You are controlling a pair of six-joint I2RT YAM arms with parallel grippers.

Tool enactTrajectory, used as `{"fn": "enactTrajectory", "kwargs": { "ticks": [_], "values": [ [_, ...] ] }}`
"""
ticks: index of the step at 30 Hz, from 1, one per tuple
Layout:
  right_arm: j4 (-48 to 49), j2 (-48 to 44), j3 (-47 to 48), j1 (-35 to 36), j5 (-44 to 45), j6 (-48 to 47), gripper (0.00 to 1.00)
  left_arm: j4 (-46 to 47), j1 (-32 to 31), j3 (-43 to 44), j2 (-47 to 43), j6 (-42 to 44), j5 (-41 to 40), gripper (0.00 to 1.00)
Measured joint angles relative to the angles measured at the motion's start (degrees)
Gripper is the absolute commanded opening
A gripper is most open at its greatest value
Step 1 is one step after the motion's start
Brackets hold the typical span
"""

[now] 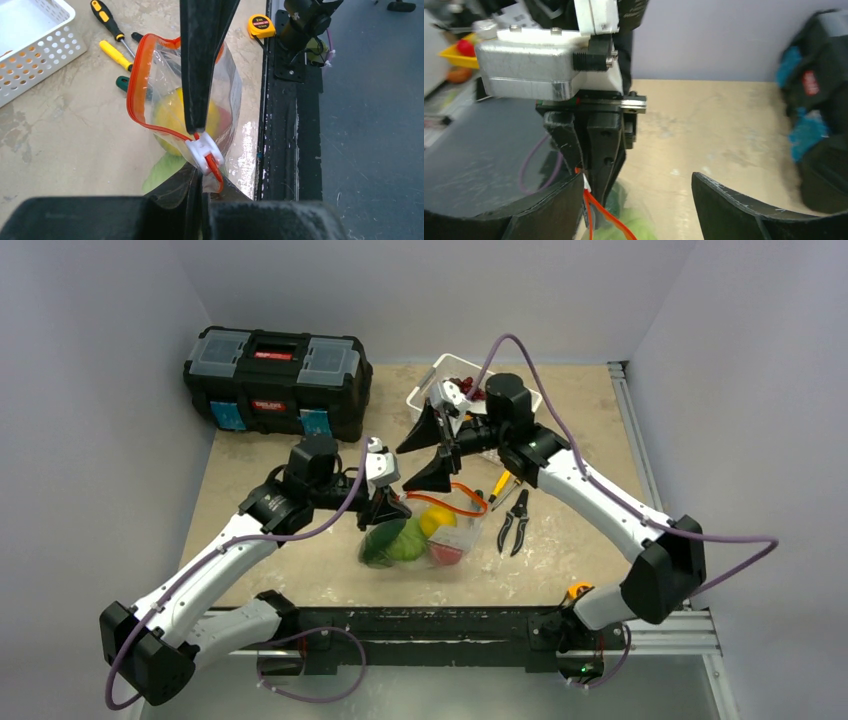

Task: Place the food in the zip-top bag and seal the zipper

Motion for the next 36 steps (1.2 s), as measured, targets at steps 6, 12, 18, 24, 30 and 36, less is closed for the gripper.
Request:
{"fn": "enactTrajectory", "kwargs": {
  "ticks": [6,12,18,24,30,36],
  "values": [
    [-3.6,5.3,1.5,0.0,-11.2,-0.3,0.71,-1.5,0.0,0.0,0.0,0.2,1.6,0.00],
    [-5.2,4.6,1.4,0.0,-12.3,0.5,0.80,-1.7,0.0,0.0,0.0,0.2,1.5,0.00],
    [-1.4,-0.5,-1.9,0.8,-6.5,5.9,0.68,-1.7,0.0,0.0,0.0,0.2,1.5,0.00],
    [1.2,-1.2,-2.5,4.7,-3.6,7.3,0.55,-1.7,0.0,0.1,0.2,0.1,1.5,0.00],
    [1.4,-1.0,-3.4,5.2,-2.8,7.7,0.44,-1.7,0.0,0.1,0.3,0.1,1.5,0.00],
    [1.4,-0.9,-4.6,5.2,-2.1,7.7,0.45,-1.7,0.0,0.1,0.3,0.1,1.5,0.00]
  ]
}}
